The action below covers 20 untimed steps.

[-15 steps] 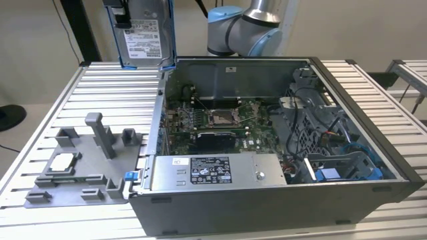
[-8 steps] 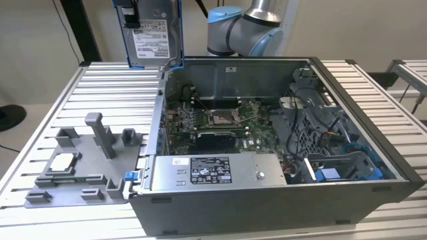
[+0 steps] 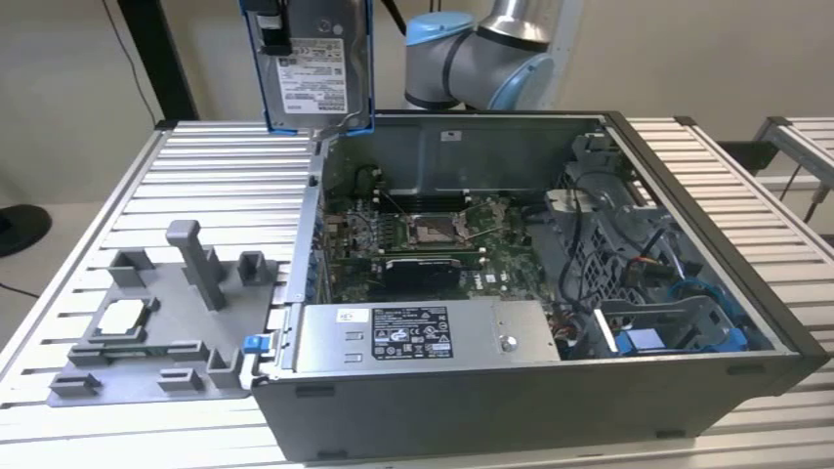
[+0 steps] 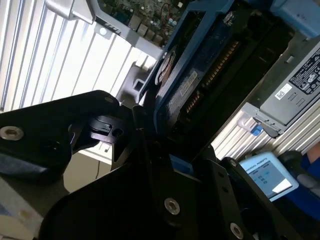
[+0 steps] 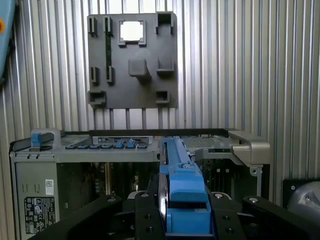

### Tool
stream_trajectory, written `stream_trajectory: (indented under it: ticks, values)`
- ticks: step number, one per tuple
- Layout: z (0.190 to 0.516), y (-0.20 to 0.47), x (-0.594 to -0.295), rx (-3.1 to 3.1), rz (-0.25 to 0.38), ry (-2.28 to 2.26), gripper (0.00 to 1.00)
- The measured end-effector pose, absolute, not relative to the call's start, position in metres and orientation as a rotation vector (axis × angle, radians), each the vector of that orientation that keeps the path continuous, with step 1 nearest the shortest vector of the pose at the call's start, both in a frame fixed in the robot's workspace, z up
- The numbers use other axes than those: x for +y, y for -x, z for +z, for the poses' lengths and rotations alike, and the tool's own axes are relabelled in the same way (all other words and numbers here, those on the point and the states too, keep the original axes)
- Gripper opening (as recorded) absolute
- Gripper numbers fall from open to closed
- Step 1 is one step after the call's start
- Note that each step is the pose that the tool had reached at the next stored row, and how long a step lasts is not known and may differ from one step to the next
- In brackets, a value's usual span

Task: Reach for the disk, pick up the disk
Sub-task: 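Pick up the disk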

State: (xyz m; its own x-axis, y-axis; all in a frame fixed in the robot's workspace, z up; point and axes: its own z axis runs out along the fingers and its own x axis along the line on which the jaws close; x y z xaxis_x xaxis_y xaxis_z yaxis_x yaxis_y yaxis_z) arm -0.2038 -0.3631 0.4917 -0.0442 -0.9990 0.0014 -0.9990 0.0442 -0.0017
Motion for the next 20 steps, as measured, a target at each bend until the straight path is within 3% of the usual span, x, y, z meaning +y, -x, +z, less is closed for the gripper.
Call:
stream_trajectory:
  ticks: [20]
  values:
    - [0.492,0.178,-0.363,2.27,-0.003,2.172,0.0]
